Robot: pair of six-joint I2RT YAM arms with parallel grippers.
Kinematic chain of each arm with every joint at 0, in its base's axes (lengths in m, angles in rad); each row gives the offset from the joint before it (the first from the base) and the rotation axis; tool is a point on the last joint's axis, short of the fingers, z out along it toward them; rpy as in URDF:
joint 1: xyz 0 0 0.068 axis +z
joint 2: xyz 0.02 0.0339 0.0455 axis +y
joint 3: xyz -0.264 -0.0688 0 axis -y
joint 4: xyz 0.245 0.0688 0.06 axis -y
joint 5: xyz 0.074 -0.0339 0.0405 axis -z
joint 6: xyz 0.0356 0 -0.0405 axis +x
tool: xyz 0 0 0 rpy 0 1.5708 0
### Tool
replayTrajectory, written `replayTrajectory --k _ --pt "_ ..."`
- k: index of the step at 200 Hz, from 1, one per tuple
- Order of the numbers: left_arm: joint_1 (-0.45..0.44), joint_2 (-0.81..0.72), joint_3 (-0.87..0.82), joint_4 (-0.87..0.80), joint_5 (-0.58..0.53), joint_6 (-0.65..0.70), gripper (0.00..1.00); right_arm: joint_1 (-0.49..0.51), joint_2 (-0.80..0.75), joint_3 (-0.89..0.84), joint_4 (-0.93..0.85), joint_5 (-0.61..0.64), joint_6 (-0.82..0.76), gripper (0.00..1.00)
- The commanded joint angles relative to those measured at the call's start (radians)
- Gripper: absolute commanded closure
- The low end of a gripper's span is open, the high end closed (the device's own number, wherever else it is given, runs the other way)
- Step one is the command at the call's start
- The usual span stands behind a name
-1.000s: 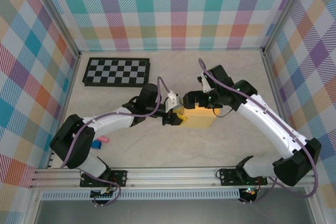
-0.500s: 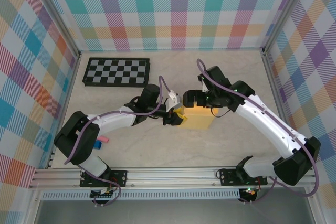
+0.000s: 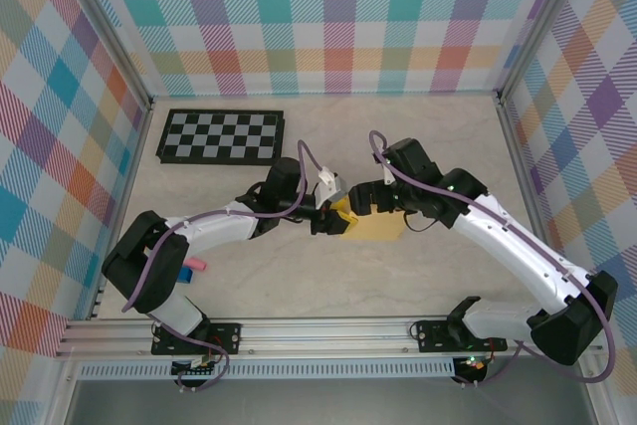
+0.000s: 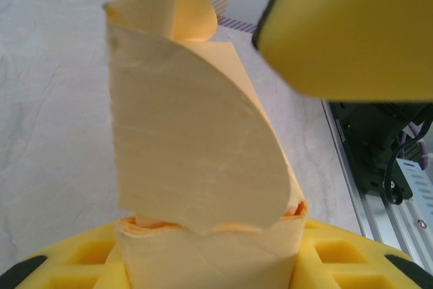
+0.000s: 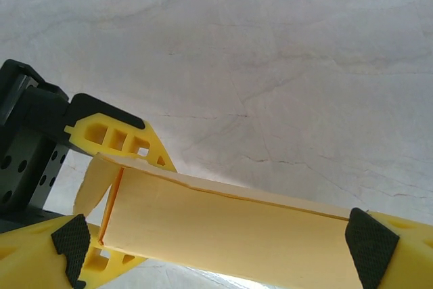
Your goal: Fold the paper box
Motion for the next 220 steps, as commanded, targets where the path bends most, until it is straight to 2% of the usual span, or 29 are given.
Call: replayTrajectory --k 1,38,76,99,121,198,220 --pt "0.002 -0.020 0.035 0.065 0.052 -0.043 0.61 0.004 -0.027 -0.035 0.087 -0.063 0.071 0.00" --pt "0.002 0.000 0.061 0.059 0.042 -0.115 0.61 0.005 -0.012 -0.022 0.085 -0.037 0.143 0.00" --pt "0.003 0.045 0.120 0.075 0.021 -0.341 0.61 0.010 -0.033 -0.090 0.151 0.051 0.185 0.00" --pt "0.001 0.061 0.151 0.039 -0.005 -0.435 0.61 0.010 -0.041 -0.107 0.185 0.060 0.168 0.00" --pt "-0.003 0.061 0.171 -0.011 -0.010 -0.439 0.61 0.011 -0.043 -0.102 0.190 0.076 0.158 0.00" --pt "-0.016 0.040 0.154 -0.019 -0.041 -0.411 0.62 0.011 0.028 -0.015 0.145 0.163 0.159 0.00" --pt "-0.016 0.026 0.132 0.010 -0.053 -0.402 0.62 0.010 0.027 -0.020 0.137 0.203 0.170 0.06"
